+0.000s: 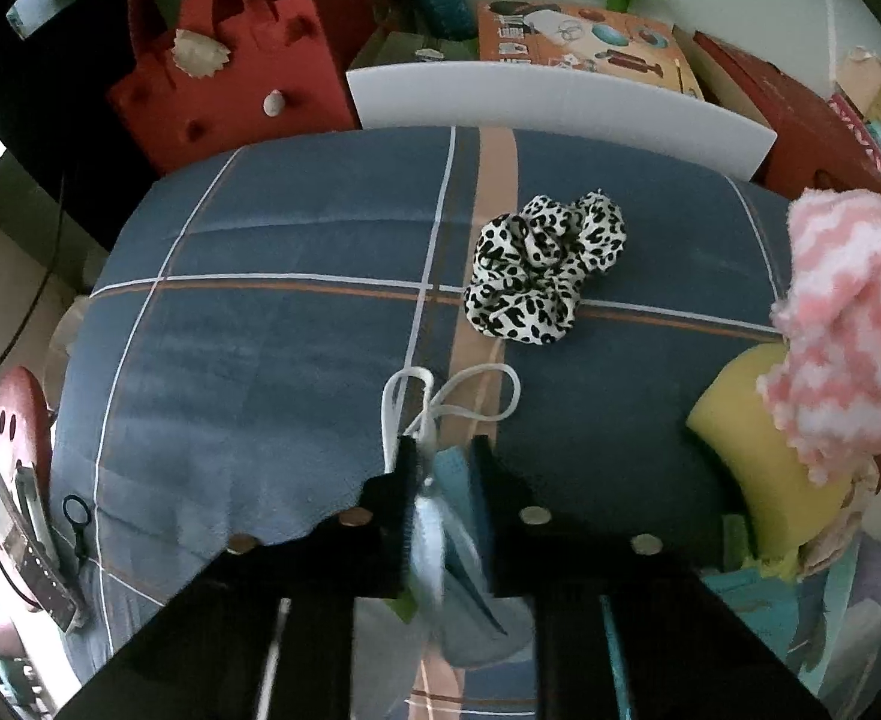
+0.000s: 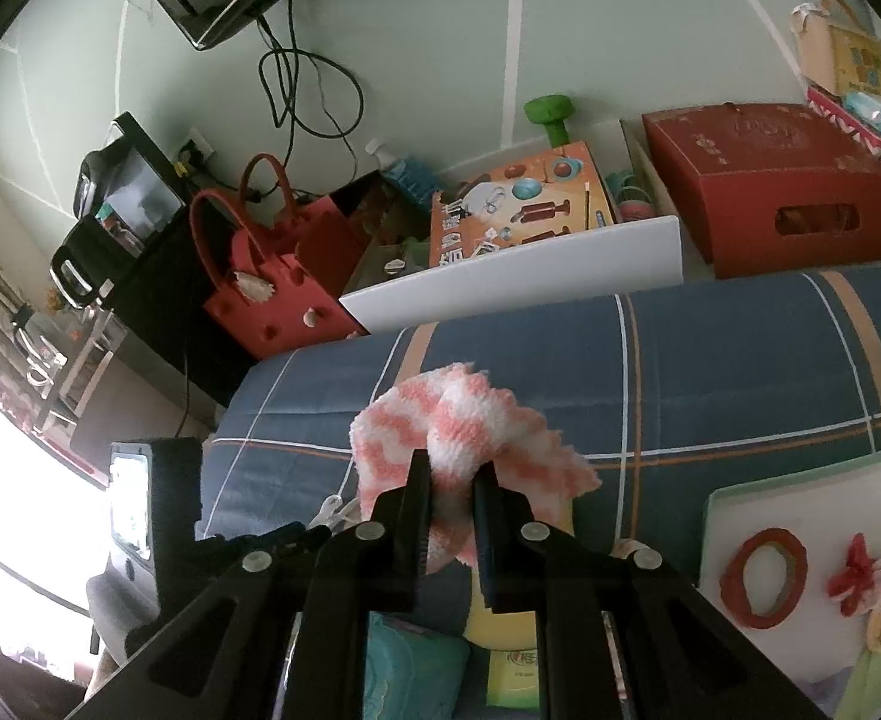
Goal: Organize soft objects
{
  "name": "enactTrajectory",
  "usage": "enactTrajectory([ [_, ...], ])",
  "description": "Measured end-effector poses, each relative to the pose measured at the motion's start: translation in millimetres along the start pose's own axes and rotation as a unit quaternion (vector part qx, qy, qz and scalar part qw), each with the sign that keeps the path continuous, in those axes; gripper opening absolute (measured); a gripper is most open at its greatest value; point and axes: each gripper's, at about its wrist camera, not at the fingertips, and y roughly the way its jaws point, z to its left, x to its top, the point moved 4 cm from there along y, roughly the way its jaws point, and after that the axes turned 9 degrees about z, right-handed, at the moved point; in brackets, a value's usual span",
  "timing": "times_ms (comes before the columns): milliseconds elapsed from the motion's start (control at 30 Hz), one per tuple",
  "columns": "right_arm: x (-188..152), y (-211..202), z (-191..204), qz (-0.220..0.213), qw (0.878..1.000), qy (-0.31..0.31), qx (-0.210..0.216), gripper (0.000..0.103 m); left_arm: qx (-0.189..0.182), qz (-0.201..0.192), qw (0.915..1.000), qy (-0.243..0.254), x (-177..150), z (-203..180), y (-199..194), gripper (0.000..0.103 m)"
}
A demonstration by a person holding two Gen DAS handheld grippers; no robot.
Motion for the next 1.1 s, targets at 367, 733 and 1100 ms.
enactTrajectory([
  [367,0,-2,-1,-0.003,1.000,0.004,0.001,0.014,-0.026,-0.022,0.9992,-0.019,2,4,-5,0.005],
  [733,1,-3,-2,-0.002,1.000,0.004,0.001,0.014,-0.047,-0.049,0.9972,-0.031,5,8,-22,0.002],
  [1100,2,-9,-2,-0.008,1.000,0.004,0.000,0.014,-0.070,-0.090,0.9927,-0.039,7,11,-49,0.002],
])
